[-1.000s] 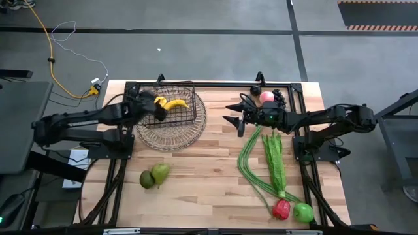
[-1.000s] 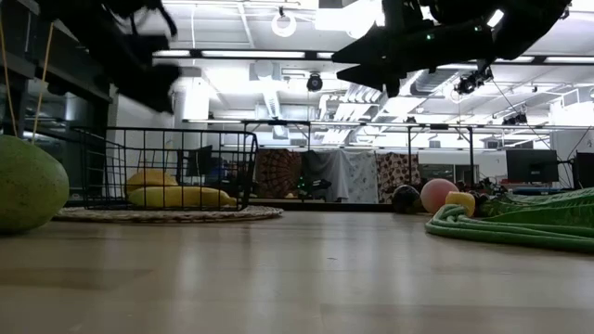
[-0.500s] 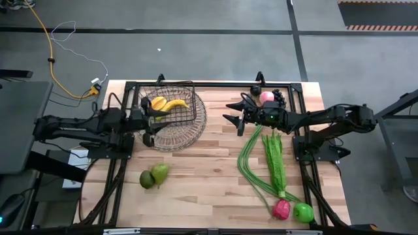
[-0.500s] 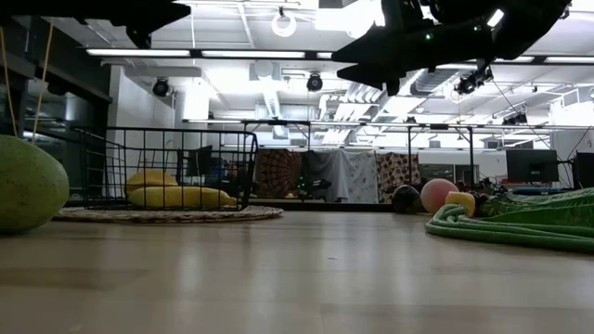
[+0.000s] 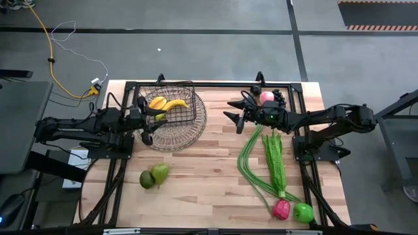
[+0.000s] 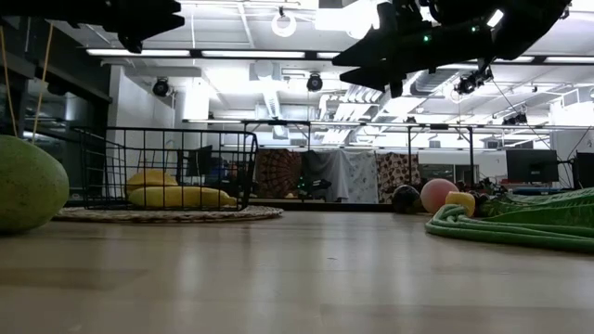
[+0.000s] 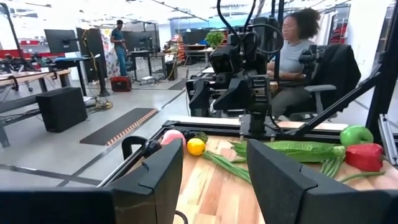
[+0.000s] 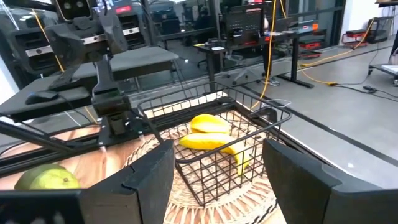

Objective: Build produce basket
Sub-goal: Put the yellow lemon into the wire basket

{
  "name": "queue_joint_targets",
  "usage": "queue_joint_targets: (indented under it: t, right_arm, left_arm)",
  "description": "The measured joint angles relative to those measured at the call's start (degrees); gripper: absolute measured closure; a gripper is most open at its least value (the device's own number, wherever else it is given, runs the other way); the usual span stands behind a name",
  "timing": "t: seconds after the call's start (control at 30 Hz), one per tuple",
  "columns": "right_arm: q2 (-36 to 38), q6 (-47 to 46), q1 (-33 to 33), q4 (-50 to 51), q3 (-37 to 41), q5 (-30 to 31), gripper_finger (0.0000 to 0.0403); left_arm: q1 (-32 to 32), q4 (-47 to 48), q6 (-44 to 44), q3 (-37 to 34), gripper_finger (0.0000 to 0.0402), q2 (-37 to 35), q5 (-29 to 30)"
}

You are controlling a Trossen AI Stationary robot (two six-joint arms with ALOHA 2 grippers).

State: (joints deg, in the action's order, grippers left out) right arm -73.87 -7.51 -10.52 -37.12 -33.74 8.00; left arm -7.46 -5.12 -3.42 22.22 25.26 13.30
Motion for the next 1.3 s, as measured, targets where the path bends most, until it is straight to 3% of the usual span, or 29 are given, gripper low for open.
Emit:
queue_joint_targets:
  t: [0.33, 0.7, 1.0, 1.3]
  right_arm:
    - [0.0, -1.8, 0.0, 1.3, 0.0, 1.4, 0.0169]
    - [0.0, -7.7, -0.3, 11.0, -0.1, 18.0, 0.0169]
    - [0.0, -20.9, -2.3, 42.2, -9.0, 22.0, 0.0169]
    - [0.0, -37.2, -3.4, 65.6, -10.3, 28.8, 0.0169]
  left_arm:
    - [0.0, 0.0, 0.0, 0.0, 0.0236, -0.2, 0.4]
    - [0.0, 0.0, 0.2, 0.0, 0.0236, -0.2, 1.1]
    - [0.0, 0.6, -0.2, 0.0, 0.0236, -0.2, 1.1]
    - [0.0, 0.6, -0.2, 0.0, 0.0236, -0.2, 1.1]
